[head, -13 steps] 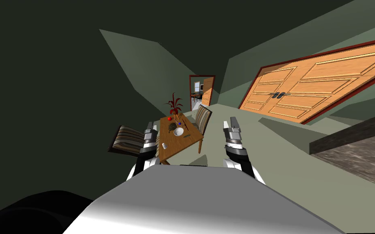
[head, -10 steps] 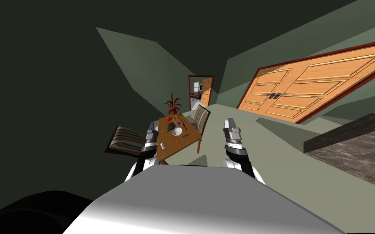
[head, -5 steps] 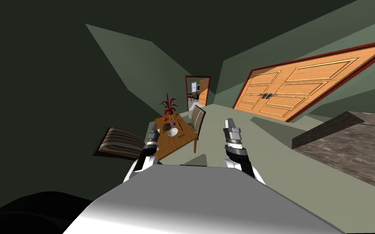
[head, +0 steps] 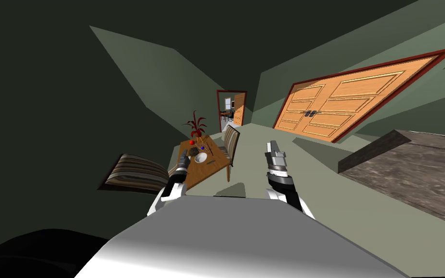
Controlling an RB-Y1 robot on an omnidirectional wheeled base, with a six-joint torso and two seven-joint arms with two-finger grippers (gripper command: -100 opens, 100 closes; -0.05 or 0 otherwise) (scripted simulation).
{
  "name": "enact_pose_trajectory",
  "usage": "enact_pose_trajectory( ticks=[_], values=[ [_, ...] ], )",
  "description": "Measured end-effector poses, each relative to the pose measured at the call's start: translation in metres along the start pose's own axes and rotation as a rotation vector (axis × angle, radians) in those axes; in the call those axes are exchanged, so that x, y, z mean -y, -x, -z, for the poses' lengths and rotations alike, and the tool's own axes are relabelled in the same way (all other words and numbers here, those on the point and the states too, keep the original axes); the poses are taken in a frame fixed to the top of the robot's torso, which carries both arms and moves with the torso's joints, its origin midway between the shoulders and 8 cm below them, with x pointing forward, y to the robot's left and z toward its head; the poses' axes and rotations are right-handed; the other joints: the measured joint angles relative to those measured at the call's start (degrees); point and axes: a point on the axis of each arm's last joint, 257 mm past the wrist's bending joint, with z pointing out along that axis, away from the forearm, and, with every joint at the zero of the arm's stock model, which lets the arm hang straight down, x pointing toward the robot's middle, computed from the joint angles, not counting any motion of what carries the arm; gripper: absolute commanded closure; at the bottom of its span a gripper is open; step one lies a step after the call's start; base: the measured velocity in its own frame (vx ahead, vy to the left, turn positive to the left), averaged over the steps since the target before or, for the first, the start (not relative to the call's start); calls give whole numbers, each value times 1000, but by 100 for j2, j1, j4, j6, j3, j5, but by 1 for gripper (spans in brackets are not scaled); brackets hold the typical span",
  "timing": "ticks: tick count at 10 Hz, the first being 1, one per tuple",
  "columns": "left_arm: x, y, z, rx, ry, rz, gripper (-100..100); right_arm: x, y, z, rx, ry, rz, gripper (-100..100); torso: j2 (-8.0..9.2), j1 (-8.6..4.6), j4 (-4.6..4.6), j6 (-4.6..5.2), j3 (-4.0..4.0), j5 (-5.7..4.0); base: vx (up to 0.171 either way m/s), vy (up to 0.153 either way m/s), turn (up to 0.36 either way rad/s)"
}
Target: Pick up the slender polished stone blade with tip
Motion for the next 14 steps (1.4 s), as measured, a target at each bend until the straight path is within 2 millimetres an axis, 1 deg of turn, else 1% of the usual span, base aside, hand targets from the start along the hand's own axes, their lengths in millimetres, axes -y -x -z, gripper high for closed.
enact_pose_trajectory(
  ticks=[1, 2, 3, 5, 9, 10, 12, 13, 14],
  values=[
    [-18, 6, -6, 4, 41, 17, -100, 0, 0, 0, 0, 0, 0, 0, -3, -13, 0, 1, -1, -3, 5, -96, -36],
    [-26, 10, -5, 7, 69, 28, -100, 0, 0, 0, 0, 0, 0, 0, 0, -3, 0, -2, 0, -2, 14, -78, -74],
    [-41, 14, -8, 12, 108, 42, -100, 0, 0, 0, 0, 0, 0, 0, -3, 4, 0, 0, -2, 0, 6, -57, -35],
    [-59, 18, -10, 20, 166, 66, -100, 0, 0, 0, 0, 0, 0, 0, -2, 6, 0, 0, -1, 1, 10, -66, -62],
    [-105, 28, -10, 42, 292, 118, -100, 0, 0, 0, 0, 0, 0, 0, -4, 12, -1, -1, -2, 2, 15, -71, -102],
    [-114, 33, -15, 51, 326, 142, -100, 0, 0, 0, 0, 0, 0, 0, -7, 5, -1, 1, -4, 0, 13, -62, -40],
    [-141, 34, -11, 66, 402, 176, -100, 0, 0, 0, 0, 0, 0, 0, -5, 12, -1, 0, -3, 2, 20, -50, -71],
    [-153, 38, -8, 72, 434, 186, -100, 0, 0, 0, 0, 0, 0, 0, -3, 19, -1, -4, -2, 2, 12, -46, -100],
    [-163, 43, -8, 82, 467, 205, -100, 0, 0, 0, 0, 0, 0, 0, -2, 19, 0, -1, -1, 3, 16, -32, -53]
  ],
)
